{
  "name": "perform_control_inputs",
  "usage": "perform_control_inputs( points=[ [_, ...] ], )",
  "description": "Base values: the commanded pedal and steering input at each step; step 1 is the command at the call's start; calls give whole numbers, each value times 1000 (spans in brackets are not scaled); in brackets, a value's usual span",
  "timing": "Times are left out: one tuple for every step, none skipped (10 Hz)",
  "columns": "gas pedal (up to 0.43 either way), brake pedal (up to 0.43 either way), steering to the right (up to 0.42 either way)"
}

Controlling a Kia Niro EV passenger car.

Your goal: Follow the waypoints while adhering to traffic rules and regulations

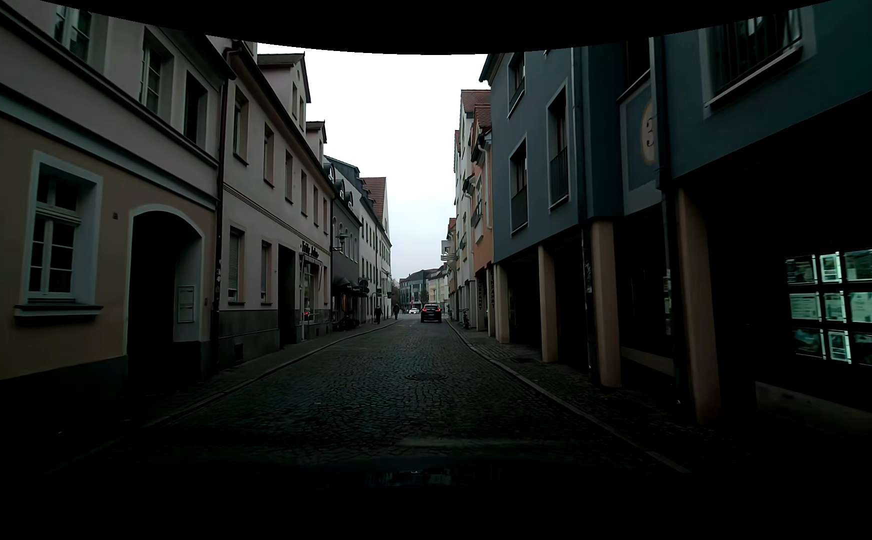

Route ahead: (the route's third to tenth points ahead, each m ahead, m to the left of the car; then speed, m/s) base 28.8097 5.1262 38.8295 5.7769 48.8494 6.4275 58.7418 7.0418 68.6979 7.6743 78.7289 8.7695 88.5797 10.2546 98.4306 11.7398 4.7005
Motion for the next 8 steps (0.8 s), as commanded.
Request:
perform_control_inputs(
  points=[
    [110,0,-63],
    [110,0,-62],
    [110,0,-63],
    [110,0,-63],
    [118,0,-58],
    [118,0,-52],
    [118,0,-48],
    [110,0,-47]
  ],
)
